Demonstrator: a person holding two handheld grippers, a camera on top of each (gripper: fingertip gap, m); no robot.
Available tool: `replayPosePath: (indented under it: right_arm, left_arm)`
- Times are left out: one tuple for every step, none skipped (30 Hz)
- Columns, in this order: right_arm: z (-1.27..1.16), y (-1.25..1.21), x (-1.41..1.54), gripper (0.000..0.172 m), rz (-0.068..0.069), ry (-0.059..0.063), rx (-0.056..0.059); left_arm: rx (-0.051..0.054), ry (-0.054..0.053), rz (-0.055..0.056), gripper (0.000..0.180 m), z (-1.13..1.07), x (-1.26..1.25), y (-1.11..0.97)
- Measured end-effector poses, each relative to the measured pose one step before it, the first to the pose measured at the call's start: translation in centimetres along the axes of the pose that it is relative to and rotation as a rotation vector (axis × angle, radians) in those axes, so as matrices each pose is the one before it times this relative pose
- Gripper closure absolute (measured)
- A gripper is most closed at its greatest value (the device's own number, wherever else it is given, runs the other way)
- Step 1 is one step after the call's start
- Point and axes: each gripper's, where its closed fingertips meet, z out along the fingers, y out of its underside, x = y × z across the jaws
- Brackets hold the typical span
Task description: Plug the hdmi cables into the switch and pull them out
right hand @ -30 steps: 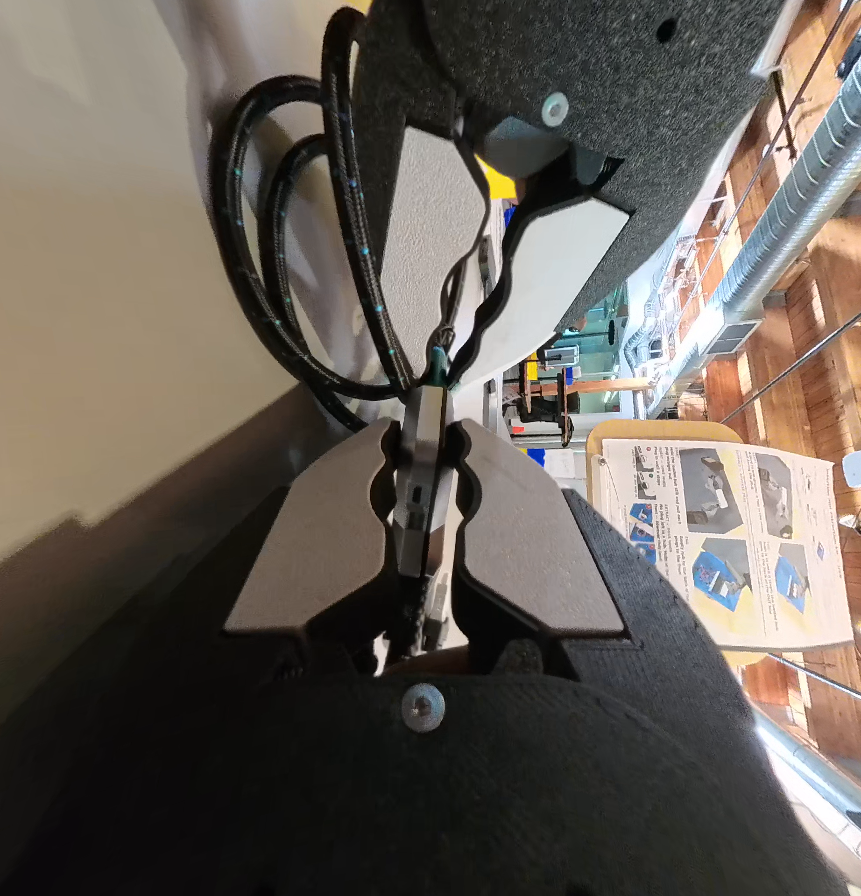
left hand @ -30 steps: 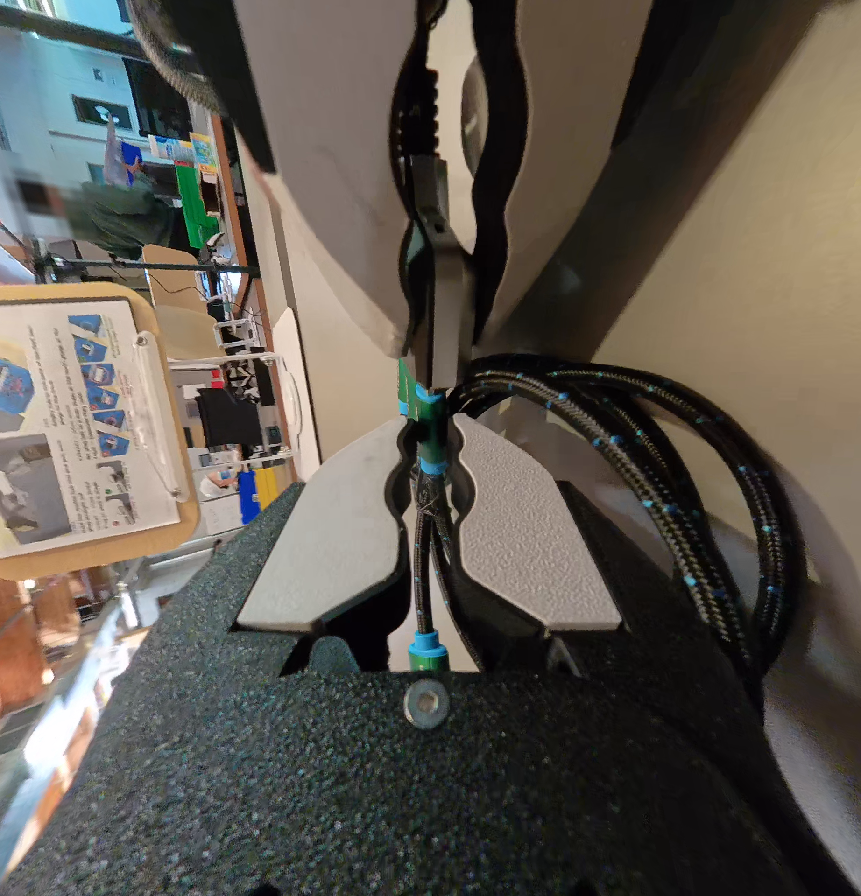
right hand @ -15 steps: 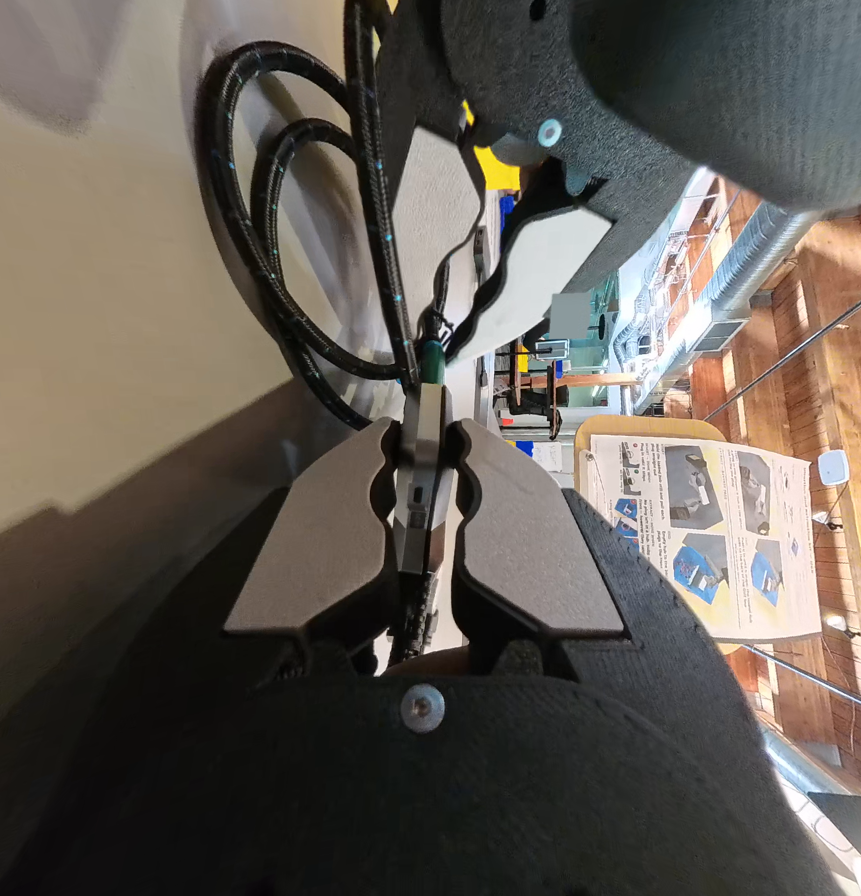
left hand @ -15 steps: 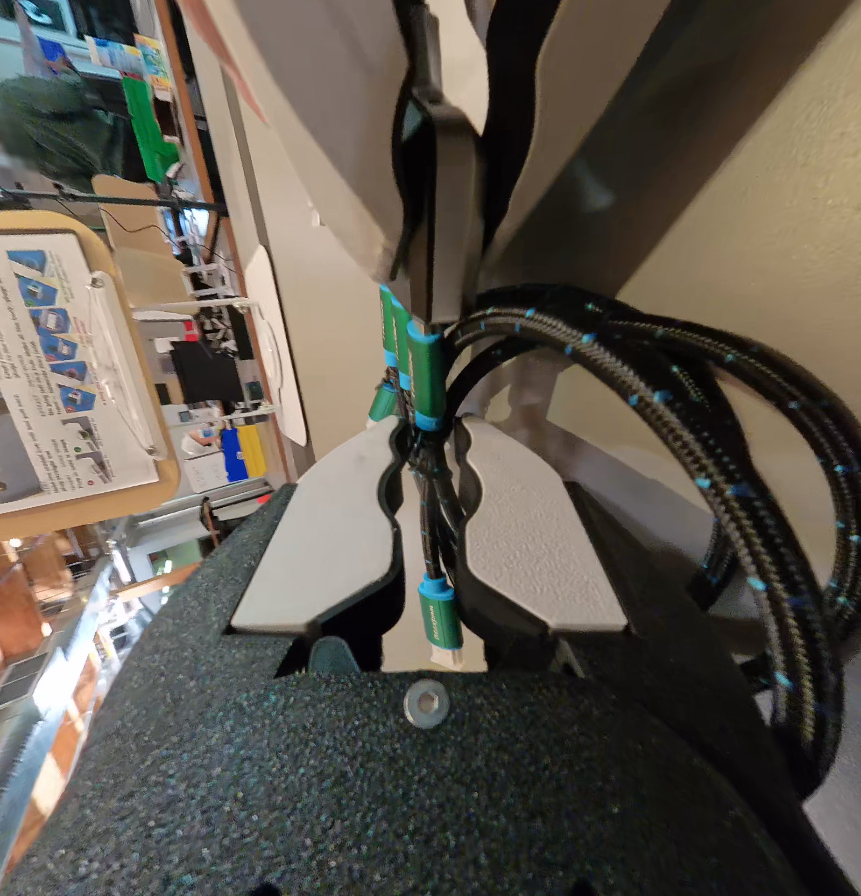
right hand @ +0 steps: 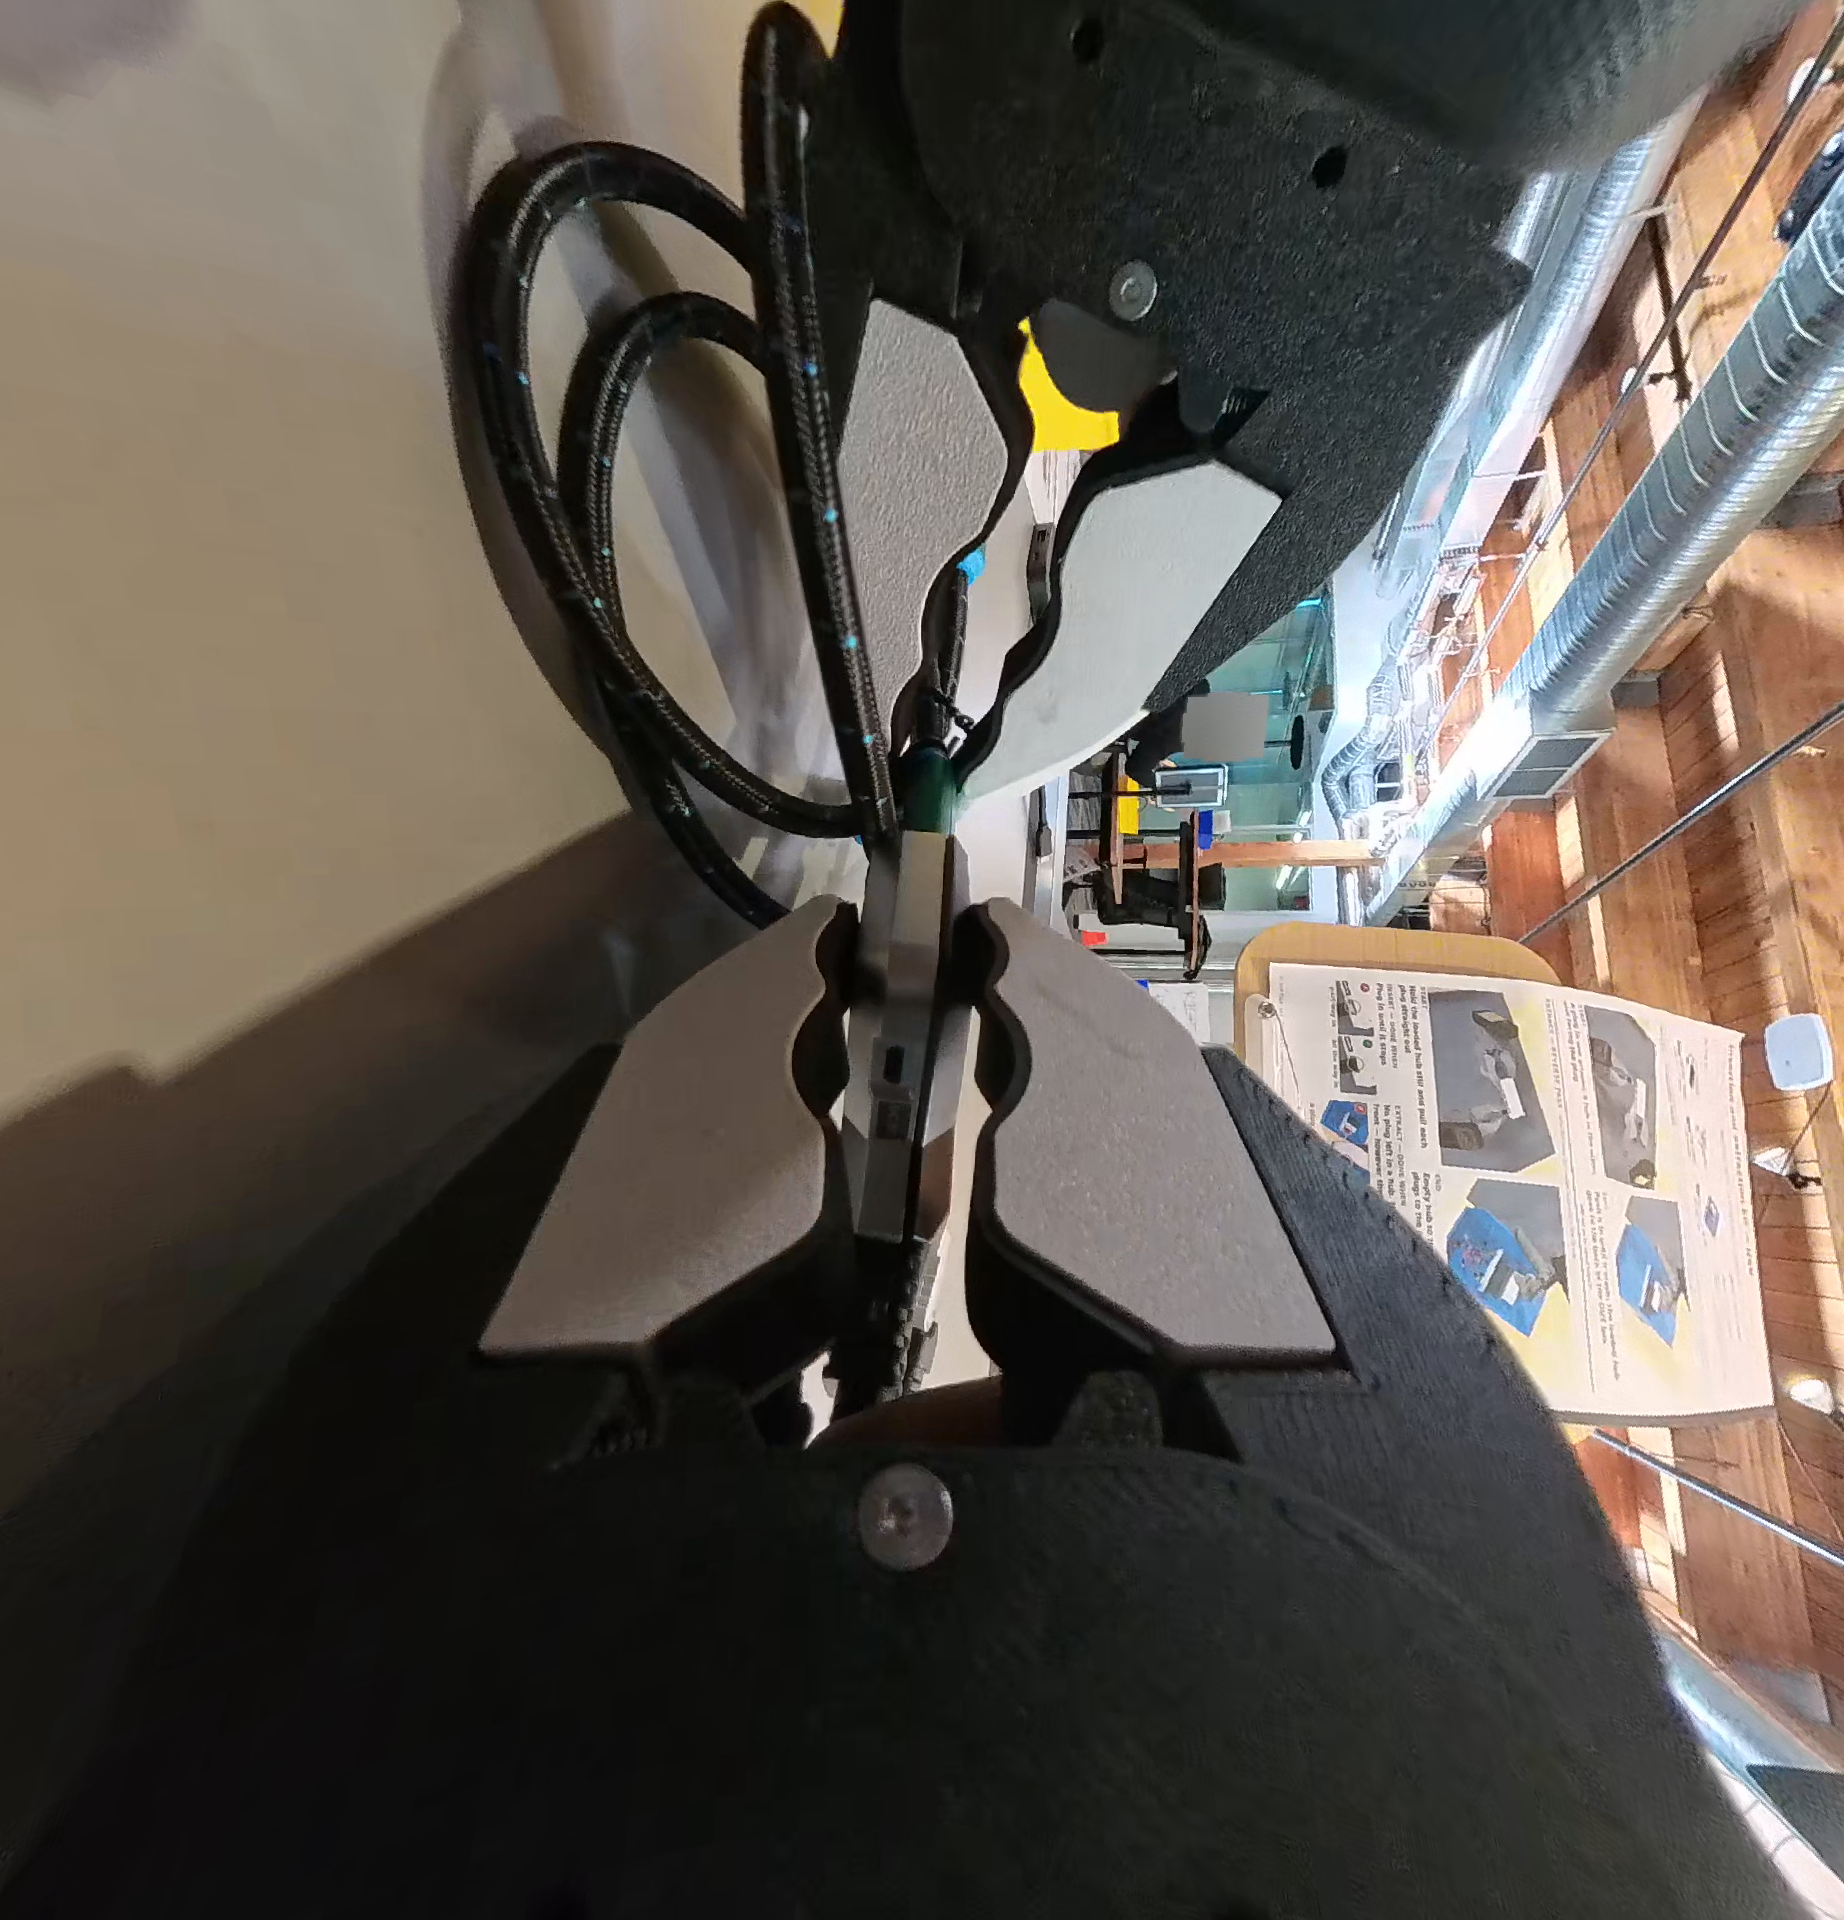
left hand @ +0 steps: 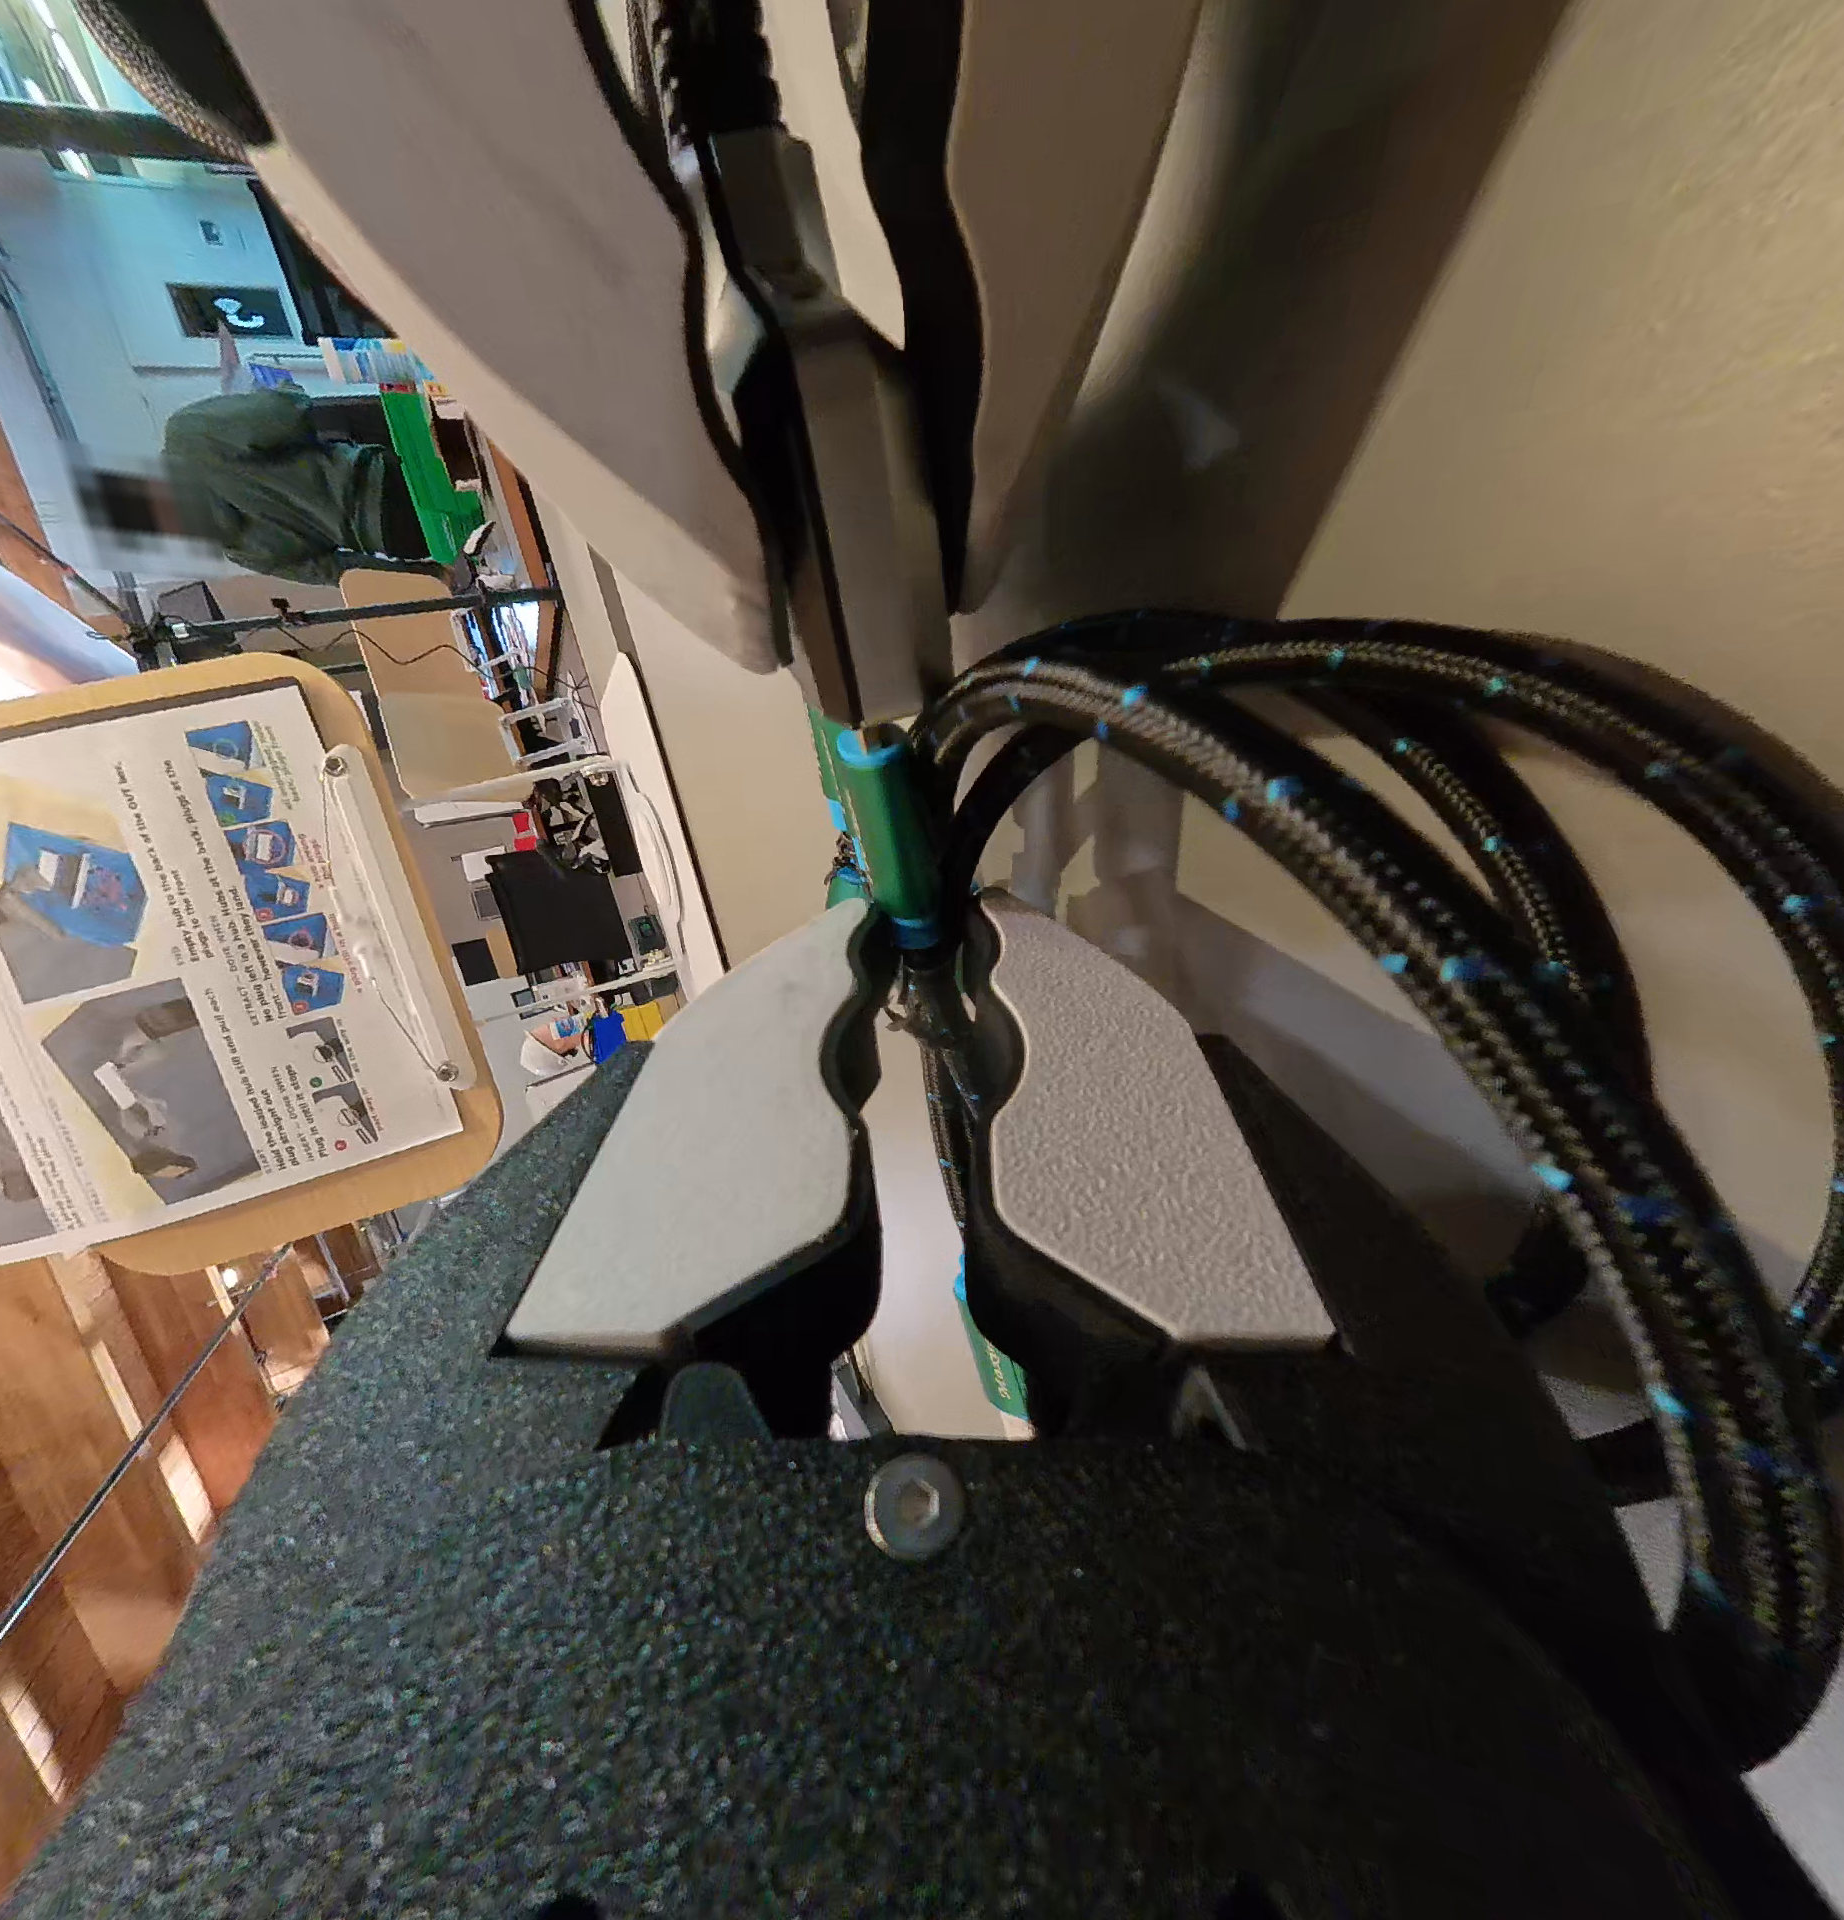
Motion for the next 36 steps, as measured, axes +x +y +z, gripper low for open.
replayPosePath:
  right_arm:
    - [0.061,-0.047,-0.050,0.152,-0.0033,-0.0031,0.0004]
    - [0.093,-0.066,-0.085,0.152,-0.0040,-0.0050,-0.0003]
    - [0.129,-0.097,-0.127,0.152,-0.0062,-0.0084,-0.0008]
    - [0.080,-0.127,-0.077,0.153,-0.0136,-0.0033,0.0014]
    - [0.055,0.018,0.037,0.153,-0.0105,0.0044,-0.0052]
    - [0.103,0.109,0.117,0.153,0.0032,0.0056,-0.0101]
    - [0.149,0.125,0.164,0.153,0.0038,0.0068,-0.0144]
    - [0.069,0.069,0.188,0.152,-0.0050,0.0084,-0.0127]
    - [0.006,0.047,0.198,0.152,-0.0062,0.0107,-0.0126]
    - [-0.038,0.110,0.183,0.151,-0.0034,0.0123,-0.0142]
    - [-0.126,0.212,0.215,0.150,-0.0031,0.0134,-0.0166]
    - [-0.209,0.347,0.194,0.147,-0.0033,0.0075,-0.0174]
    - [-0.251,0.514,0.120,0.145,0.0020,0.0005,-0.0204]
    - [-0.242,0.587,0.040,0.143,0.0093,-0.0045,-0.0210]
    - [-0.197,0.580,-0.035,0.143,0.0130,-0.0065,-0.0186]
    - [-0.125,0.542,-0.003,0.143,0.0116,-0.0029,-0.0185]
    - [-0.043,0.447,0.043,0.143,0.0091,-0.0002,-0.0174]
    - [0.021,0.269,0.005,0.143,0.0077,-0.0021,-0.0121]
    - [0.064,0.105,-0.023,0.143,0.0052,-0.0027,-0.0064]
    - [0.068,0.087,-0.071,0.144,0.0022,-0.0033,-0.0070]
    - [0.054,0.075,-0.142,0.149,-0.0006,-0.0060,-0.0068]
    - [0.033,0.053,-0.031,0.152,-0.0007,0.0040,-0.0046]
    - [0.008,0.033,0.048,0.152,-0.0024,0.0058,-0.0036]
    - [0.021,0.032,0.085,0.152,-0.0007,0.0062,-0.0029]
    - [0.042,0.107,0.111,0.153,-0.0001,0.0066,-0.0076]
    - [0.045,0.193,0.103,0.153,-0.0053,0.0064,-0.0092]
    - [0.033,0.251,0.129,0.153,-0.0042,0.0059,-0.0073]
    - [0.028,0.269,0.151,0.153,-0.0002,0.0052,-0.0059]
    - [-0.033,0.163,0.192,0.154,0.0001,0.0074,0.0015]
    - [-0.067,0.060,0.167,0.154,0.0003,0.0070,0.0074]
    - [-0.061,-0.011,0.036,0.154,0.0010,-0.0010,0.0068]
    - [-0.007,-0.016,-0.045,0.154,0.0006,-0.0029,0.0019]
    - [-0.002,-0.028,-0.058,0.154,0.0011,-0.0021,-0.0016]
    - [0.007,-0.034,-0.040,0.153,0.0009,-0.0010,-0.0018]
    - [0.005,-0.022,0.033,0.154,0.0048,0.0020,-0.0030]
    - [-0.006,-0.039,0.008,0.155,0.0054,0.0008,-0.0018]
  left_arm:
    - [-0.0020,0.0026,0.0063,0.168,-0.016,0.035,-0.053]
    - [0.0029,0.0031,0.0047,0.168,-0.042,0.029,-0.161]
    - [0.0094,0.0050,0.0017,0.169,-0.094,0.084,-0.332]
    - [0.0083,-0.0012,0.0067,0.169,-0.093,0.058,-0.331]
    - [-0.0077,-0.0076,0.0037,0.169,0.016,-0.064,0.068]
    - [-0.0034,0.0030,-0.0269,0.169,0.110,-0.077,0.152]
    - [-0.0073,0.0035,-0.0348,0.168,0.133,-0.128,0.189]
    - [-0.0001,0.0015,-0.0218,0.168,0.028,-0.102,0.125]
    - [0.0074,0.0061,-0.0239,0.167,-0.034,-0.045,0.042]
    - [0.0138,0.0083,-0.0258,0.167,-0.042,-0.049,0.008]
    - [0.0101,0.0060,-0.0232,0.167,-0.022,-0.071,0.021]
    - [-0.0087,-0.0022,-0.0098,0.167,0.064,-0.115,0.242]
    - [-0.0160,-0.0094,-0.0013,0.167,0.115,-0.148,0.350]
    - [-0.0102,-0.0025,-0.0057,0.168,0.107,-0.077,0.289]
    - [0.0002,0.0028,-0.0094,0.167,0.067,-0.017,0.151]
    - [0.0011,0.0018,-0.0076,0.168,0.049,-0.049,0.112]
    - [-0.0002,-0.0009,-0.0043,0.167,0.030,-0.059,0.071]
    - [0.0004,-0.0009,-0.0018,0.167,0.023,-0.026,0.019]
    - [0.0010,-0.0002,-0.0011,0.167,0.014,0.001,-0.019]
    - [0.0014,-0.0017,0.0017,0.167,0.002,-0.001,-0.047]
    - [0.0050,-0.0019,0.0022,0.168,-0.029,-0.011,-0.076]
    - [0.0078,0.0016,0.0002,0.168,-0.044,0.010,-0.100]
    - [0.0082,0.0039,0.0046,0.168,-0.043,0.065,-0.089]
    - [0.0067,-0.0007,0.0082,0.168,-0.059,0.047,-0.084]
    - [0.0049,-0.0004,0.0075,0.168,-0.039,0.070,-0.134]
    - [0.0080,0.0040,0.0031,0.168,-0.025,0.124,-0.237]
    - [0.0142,0.0089,-0.0014,0.168,-0.052,0.201,-0.365]
    - [0.0187,0.0117,-0.0033,0.168,-0.089,0.249,-0.501]
    - [0.0107,0.0046,-0.0036,0.168,-0.089,0.114,-0.446]
    - [-0.0014,-0.0042,-0.0085,0.168,-0.039,-0.042,-0.196]
    - [-0.0062,0.0008,-0.0150,0.168,0.009,-0.038,-0.035]
    - [-0.0021,0.0032,-0.0061,0.168,-0.001,0.021,-0.001]
    - [-0.0002,0.0013,0.0025,0.168,0.011,0.023,0.022]
    - [-0.0006,-0.0003,-0.0016,0.169,-0.008,0.007,0.021]
    - [-0.0030,-0.0012,-0.0066,0.169,0.006,-0.029,0.007]
    - [-0.0046,-0.0031,-0.0002,0.169,-0.004,-0.024,0.017]
